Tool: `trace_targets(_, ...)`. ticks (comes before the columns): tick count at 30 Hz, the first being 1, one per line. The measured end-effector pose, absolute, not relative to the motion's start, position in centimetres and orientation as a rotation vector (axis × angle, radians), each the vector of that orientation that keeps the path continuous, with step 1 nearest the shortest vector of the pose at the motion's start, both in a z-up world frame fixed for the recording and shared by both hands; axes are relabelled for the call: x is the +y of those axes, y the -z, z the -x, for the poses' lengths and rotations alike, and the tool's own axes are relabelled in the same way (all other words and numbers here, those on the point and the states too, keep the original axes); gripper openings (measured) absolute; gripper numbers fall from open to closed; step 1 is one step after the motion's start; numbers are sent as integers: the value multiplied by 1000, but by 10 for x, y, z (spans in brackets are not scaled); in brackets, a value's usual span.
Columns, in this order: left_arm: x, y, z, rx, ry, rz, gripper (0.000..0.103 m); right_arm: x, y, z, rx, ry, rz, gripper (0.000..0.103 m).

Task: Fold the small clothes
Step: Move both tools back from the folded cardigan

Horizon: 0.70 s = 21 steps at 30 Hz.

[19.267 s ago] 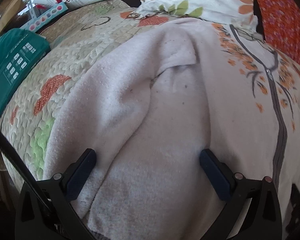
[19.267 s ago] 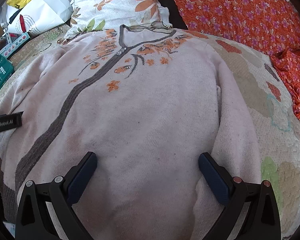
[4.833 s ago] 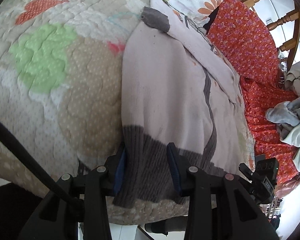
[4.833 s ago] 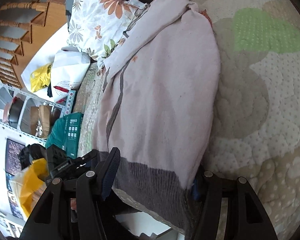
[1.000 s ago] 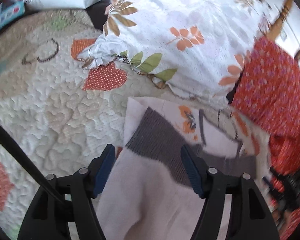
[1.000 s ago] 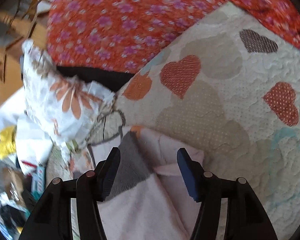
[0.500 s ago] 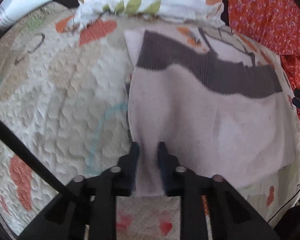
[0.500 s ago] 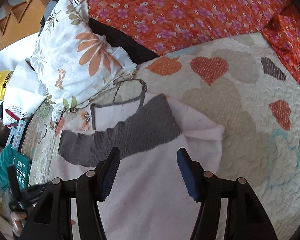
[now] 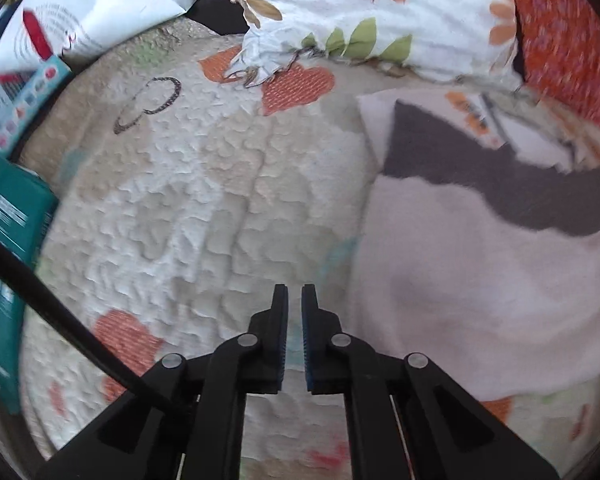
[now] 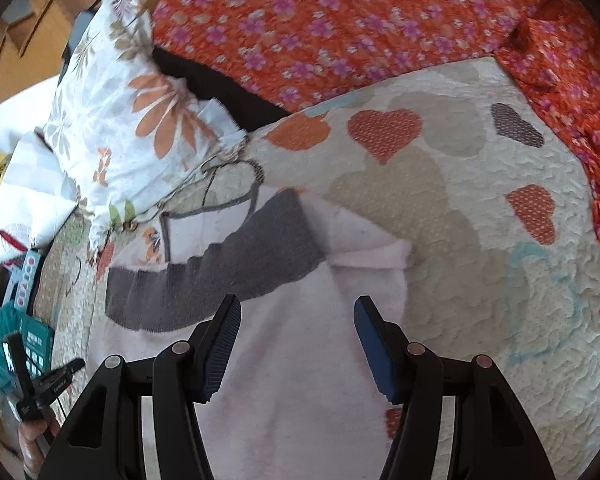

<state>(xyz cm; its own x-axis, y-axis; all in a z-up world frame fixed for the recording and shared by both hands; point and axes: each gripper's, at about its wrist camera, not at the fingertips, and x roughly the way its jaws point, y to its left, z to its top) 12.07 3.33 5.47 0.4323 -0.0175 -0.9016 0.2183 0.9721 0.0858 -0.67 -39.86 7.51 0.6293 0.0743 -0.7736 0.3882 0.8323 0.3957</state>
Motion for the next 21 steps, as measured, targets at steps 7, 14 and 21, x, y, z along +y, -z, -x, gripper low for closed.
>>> trace_targets(7,23,-66,-111,1051,195,-151,33,-405,-70,-2,893,221,-521,65)
trace_targets(14,20,-64,-112,1044,179,-175,49,-396,-39,-31,1016,214,-474,13)
trace_targets(21,29,-57,-125,1101,188,-59,51,-414,-41,-17,1046,297,-501,4)
